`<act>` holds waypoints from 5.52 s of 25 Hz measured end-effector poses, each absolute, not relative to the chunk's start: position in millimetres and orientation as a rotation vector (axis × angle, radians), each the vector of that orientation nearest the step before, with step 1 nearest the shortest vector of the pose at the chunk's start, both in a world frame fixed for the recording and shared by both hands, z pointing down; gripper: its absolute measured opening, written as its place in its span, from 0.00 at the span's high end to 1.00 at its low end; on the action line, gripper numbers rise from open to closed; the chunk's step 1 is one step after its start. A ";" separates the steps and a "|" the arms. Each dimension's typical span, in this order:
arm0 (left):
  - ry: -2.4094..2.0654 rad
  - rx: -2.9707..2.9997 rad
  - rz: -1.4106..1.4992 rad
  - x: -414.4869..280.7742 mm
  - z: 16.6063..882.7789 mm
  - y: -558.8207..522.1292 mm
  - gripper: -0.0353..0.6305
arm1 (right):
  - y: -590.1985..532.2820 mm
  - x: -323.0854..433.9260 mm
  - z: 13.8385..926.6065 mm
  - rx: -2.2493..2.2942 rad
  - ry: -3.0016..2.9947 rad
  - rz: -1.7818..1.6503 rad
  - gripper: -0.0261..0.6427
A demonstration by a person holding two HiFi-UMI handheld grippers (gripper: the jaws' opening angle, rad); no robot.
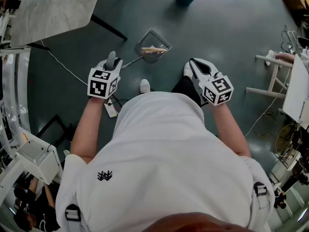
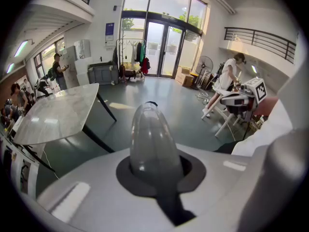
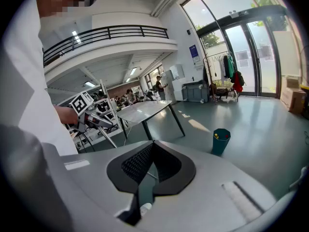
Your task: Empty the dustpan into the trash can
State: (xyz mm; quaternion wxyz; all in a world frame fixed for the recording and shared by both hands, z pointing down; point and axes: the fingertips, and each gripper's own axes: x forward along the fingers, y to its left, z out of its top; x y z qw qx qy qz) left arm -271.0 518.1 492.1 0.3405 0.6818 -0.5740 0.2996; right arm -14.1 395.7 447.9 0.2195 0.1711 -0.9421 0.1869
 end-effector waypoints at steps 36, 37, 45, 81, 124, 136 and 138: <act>-1.517 1.906 0.823 -328.6 423.0 272.5 0.84 | 290.9 -0.4 443.1 0.756 -2.596 0.568 0.96; -1.508 1.927 0.826 -333.3 421.4 252.7 0.84 | 277.1 -3.9 439.2 0.790 -2.586 0.567 0.96; -1.436 2.120 0.873 -365.8 395.0 105.5 0.84 | 179.8 -39.1 403.1 1.052 -2.547 0.554 0.96; -0.212 2.764 2.445 -150.9 581.7 -75.5 0.85 | -65.5 59.8 426.7 1.138 -2.477 0.694 0.96; 0.862 1.637 3.648 -141.2 545.9 -178.2 0.86 | -92.5 113.3 455.9 1.163 -2.632 0.796 0.96; 1.061 1.405 3.736 -100.5 541.1 -180.2 0.86 | -94.8 121.4 456.1 1.220 -2.648 0.823 0.96; 1.072 1.369 3.745 -97.5 541.9 -182.5 0.86 | -92.4 124.9 458.5 1.230 -2.644 0.834 0.96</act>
